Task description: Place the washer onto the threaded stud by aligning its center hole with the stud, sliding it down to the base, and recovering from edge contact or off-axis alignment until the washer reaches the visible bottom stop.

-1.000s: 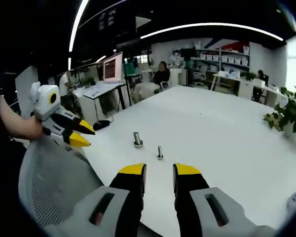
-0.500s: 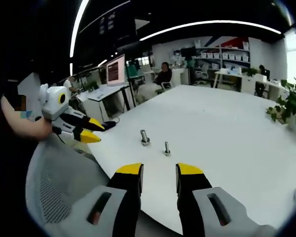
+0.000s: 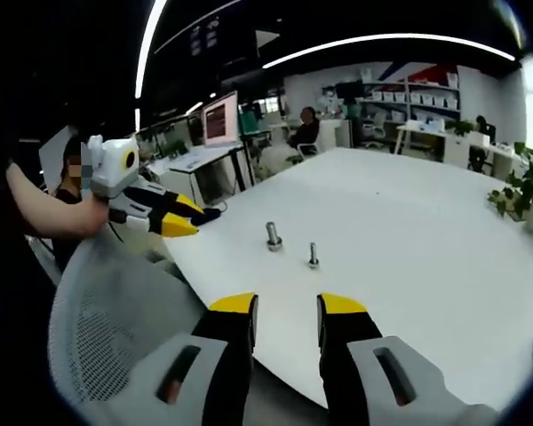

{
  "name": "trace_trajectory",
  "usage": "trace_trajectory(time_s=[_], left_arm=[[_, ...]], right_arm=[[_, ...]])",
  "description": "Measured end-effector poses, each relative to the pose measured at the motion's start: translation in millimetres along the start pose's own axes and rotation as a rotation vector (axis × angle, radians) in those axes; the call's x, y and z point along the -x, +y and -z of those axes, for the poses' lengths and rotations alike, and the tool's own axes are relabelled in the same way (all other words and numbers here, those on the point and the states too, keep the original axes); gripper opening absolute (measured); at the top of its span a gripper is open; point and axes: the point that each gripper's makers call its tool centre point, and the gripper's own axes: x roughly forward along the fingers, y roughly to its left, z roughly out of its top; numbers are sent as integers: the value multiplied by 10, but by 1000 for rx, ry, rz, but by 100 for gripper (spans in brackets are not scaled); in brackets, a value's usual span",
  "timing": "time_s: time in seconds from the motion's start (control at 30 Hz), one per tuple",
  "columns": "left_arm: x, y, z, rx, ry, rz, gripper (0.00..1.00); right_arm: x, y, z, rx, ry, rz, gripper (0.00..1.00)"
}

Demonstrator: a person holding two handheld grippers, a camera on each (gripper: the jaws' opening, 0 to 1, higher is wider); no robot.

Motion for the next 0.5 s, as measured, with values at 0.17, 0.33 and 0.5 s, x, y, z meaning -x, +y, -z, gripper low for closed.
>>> trace_trajectory(time_s=[0.17, 0.33, 0.5], left_arm=[[5, 19, -43, -3, -17, -8, 20], [42, 24, -108, -12, -43, -17, 20], [50, 59, -135, -3, -38, -4, 20]], right_arm=[[26, -33, -78, -17, -41, 3, 29], [47, -50, -107, -22, -62, 8, 29], [54, -30, -135, -6, -71, -1, 29]])
